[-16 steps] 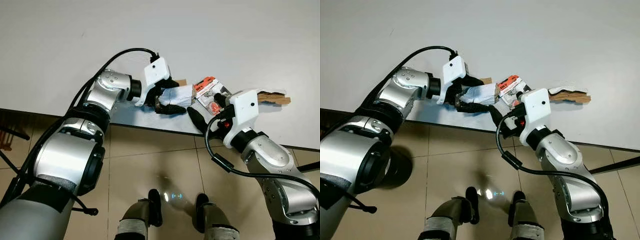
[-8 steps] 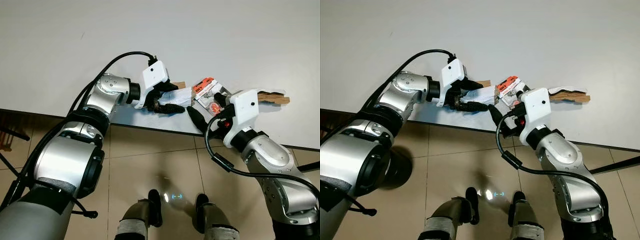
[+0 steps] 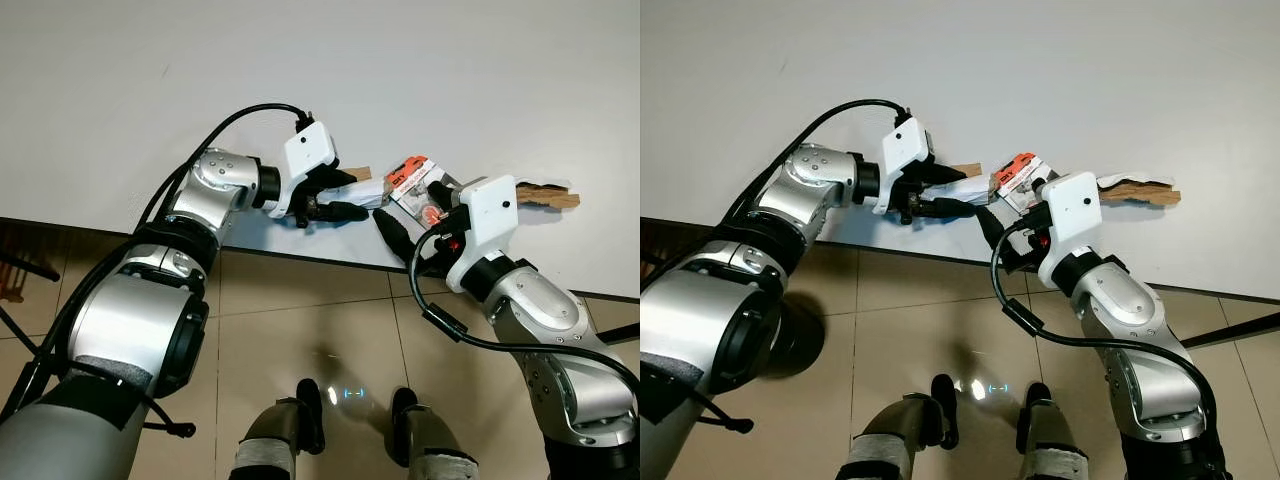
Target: Picking trash to rubbish bin
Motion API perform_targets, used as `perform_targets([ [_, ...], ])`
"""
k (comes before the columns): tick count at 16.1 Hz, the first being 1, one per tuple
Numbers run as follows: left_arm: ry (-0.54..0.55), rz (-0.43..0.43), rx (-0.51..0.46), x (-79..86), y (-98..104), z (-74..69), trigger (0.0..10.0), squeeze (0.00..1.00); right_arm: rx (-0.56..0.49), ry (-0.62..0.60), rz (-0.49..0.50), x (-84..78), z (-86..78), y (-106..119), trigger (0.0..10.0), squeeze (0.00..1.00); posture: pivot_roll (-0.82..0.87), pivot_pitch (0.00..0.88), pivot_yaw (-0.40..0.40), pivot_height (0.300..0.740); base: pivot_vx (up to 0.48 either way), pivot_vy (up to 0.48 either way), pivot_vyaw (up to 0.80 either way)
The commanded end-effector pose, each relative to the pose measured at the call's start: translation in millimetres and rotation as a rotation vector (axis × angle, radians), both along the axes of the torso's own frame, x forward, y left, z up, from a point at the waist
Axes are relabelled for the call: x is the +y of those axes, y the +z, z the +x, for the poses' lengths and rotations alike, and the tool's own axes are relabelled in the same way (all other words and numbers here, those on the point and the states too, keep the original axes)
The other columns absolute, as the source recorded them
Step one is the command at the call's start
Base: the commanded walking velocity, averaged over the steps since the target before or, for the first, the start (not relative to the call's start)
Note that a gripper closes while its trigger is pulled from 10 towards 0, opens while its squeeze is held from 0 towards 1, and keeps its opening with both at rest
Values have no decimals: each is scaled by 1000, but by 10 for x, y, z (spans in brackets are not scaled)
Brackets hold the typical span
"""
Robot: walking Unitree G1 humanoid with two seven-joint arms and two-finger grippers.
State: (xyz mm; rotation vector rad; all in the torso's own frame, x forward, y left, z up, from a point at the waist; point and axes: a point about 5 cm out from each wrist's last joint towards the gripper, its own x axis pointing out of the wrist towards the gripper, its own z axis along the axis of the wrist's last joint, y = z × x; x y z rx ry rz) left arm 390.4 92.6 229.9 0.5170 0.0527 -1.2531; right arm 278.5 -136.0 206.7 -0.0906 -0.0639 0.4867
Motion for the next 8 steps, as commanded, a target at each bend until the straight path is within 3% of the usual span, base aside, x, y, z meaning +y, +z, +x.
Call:
perform_targets([
  [1, 6, 22, 52, 46, -159, -28, 0, 0, 10, 15, 9, 27, -10, -37, 10000, 0, -83, 338, 148, 740, 0, 0, 0],
  [6, 22, -39, 57, 77, -179, -32, 0, 0, 8, 16, 11, 30, 18, -40, 10000, 0, -74, 325, 146, 740, 0, 0, 0],
  [7, 35, -72, 56, 89, -163, -26, 510, 0, 7, 17, 12, 34, 24, -39, 10000, 0, -72, 321, 145, 740, 0, 0, 0],
  [8, 48, -91, 51, 94, -160, -22, 9725, 0, 5, 16, 13, 35, 33, -40, 10000, 0, -69, 317, 149, 740, 0, 0, 0],
])
